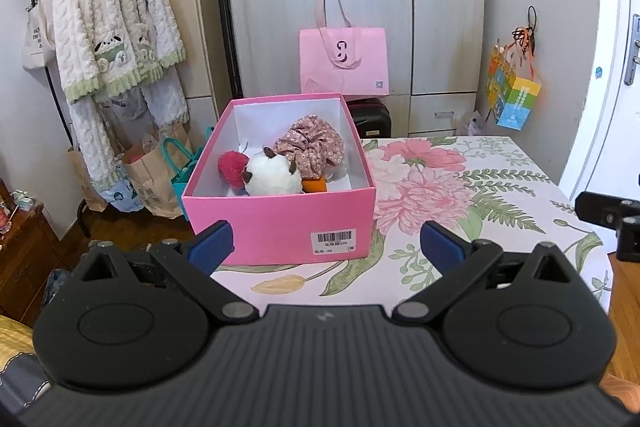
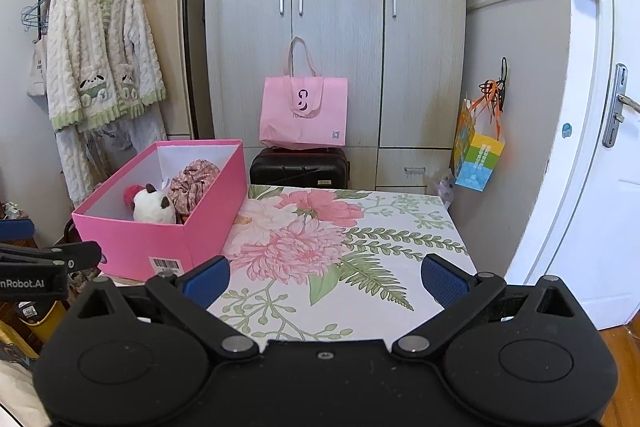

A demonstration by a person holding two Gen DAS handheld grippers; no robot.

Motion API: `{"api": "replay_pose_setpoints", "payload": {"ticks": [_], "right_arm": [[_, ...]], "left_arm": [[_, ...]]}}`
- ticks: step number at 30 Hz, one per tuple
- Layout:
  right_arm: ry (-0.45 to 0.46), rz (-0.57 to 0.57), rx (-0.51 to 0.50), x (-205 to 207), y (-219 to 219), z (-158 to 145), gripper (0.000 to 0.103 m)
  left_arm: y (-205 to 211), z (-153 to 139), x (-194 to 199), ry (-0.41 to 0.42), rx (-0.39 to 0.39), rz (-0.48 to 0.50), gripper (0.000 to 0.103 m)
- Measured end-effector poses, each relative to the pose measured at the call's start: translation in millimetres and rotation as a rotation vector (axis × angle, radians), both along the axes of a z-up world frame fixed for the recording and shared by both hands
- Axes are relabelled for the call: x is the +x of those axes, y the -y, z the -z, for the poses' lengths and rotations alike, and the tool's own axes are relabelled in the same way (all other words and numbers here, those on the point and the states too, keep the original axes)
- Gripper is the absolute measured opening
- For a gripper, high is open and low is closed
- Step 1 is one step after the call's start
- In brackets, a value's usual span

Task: Organize soft objects

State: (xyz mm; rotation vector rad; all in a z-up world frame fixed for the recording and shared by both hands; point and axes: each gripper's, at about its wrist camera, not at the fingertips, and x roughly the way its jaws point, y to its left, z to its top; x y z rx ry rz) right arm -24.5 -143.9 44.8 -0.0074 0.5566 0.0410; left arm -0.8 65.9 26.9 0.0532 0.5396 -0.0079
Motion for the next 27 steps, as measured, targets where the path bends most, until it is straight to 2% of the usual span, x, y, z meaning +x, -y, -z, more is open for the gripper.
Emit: {"api": "replay_pose_setpoints", "payload": {"ticks": [3, 11, 27], "right_arm": [[-0.005, 0.010, 0.009, 1.0, 2.2, 1.3, 0.103], [-0.023, 0.017, 0.013, 4.6, 3.1, 5.9, 0.103], [-0.043, 0.009, 0.001, 8.5, 2.5, 10.3, 0.103]], "left_arm": [[0.5, 1.0, 0.9, 0.011, 0.018, -0.030, 0.102], [1.3, 1.6, 3.5, 0.010, 0.039, -0.020, 0.102], [2.0, 0.7, 2.0, 0.023, 0.034, -0.011, 0.102]]}}
